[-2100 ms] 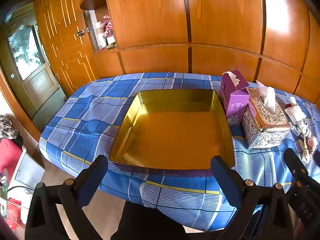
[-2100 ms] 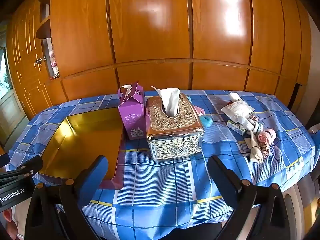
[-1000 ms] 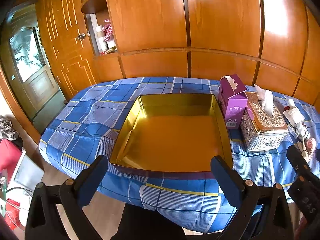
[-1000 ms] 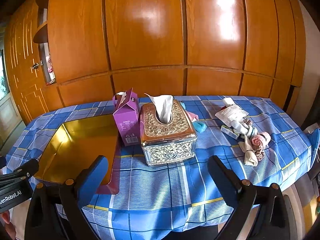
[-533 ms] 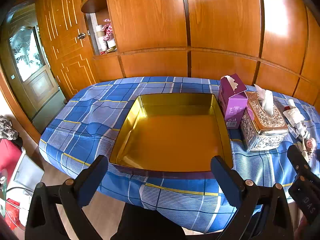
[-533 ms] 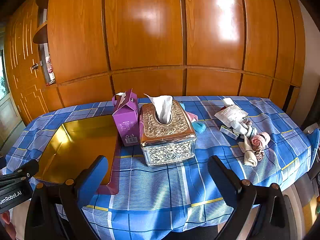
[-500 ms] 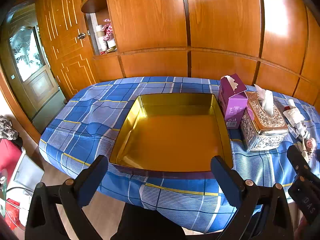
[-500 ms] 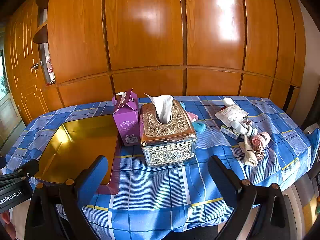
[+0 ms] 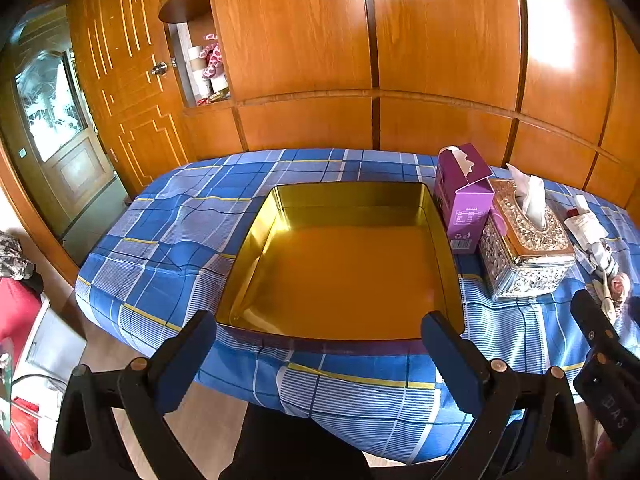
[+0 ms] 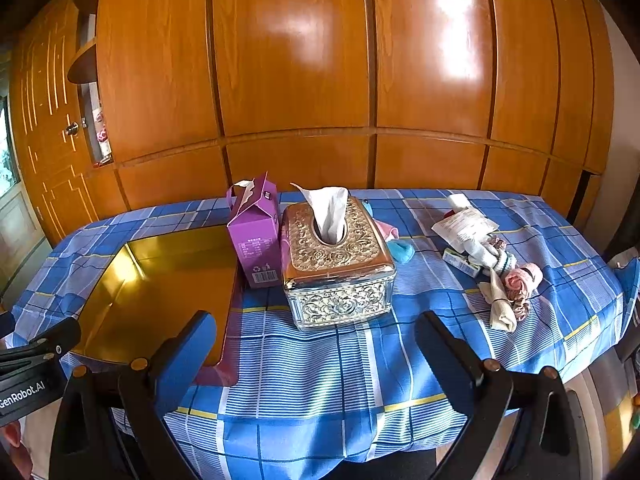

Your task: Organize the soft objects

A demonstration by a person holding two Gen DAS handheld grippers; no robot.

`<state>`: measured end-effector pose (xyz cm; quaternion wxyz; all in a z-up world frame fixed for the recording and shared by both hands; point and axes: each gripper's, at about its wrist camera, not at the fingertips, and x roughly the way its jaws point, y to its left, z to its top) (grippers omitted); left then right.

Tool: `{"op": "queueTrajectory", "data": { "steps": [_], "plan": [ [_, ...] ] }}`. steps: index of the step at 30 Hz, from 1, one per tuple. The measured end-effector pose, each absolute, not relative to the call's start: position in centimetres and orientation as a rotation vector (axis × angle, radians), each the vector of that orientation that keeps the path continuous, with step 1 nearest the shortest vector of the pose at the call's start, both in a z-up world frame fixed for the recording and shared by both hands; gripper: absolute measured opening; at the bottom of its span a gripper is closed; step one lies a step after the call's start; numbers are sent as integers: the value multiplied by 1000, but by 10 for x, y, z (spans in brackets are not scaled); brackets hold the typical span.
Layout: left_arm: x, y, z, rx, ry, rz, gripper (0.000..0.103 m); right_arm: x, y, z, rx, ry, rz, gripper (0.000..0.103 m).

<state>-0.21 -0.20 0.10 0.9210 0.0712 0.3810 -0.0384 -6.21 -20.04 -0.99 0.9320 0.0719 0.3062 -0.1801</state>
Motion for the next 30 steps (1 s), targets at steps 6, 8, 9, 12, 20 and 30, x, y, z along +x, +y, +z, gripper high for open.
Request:
{"op": "queueTrajectory", "data": {
  "steps": [6,8,9,12,20,30],
  "plan": [
    [-2,-3,0,146,786,-79,103,-62,-200,-11,144,630,-368,102],
    [-2,-2,1,146,787,-79,103,-61,-200,-11,145,631,-366,102],
    [-2,-2,1,146,787,-80,103,-61,-200,-11,144,633,-366,102],
    [-2,-3,-1,148,793,-83,103,-61,-200,-12,144,635,-363,102],
    [5,-5,-6,153,816,-81,103,-61,-203,-10,145,624,-370,102],
    [21,-27,-25,70,895,-477,103,-58,-248,-3,149,579,-366,103]
  ]
}}
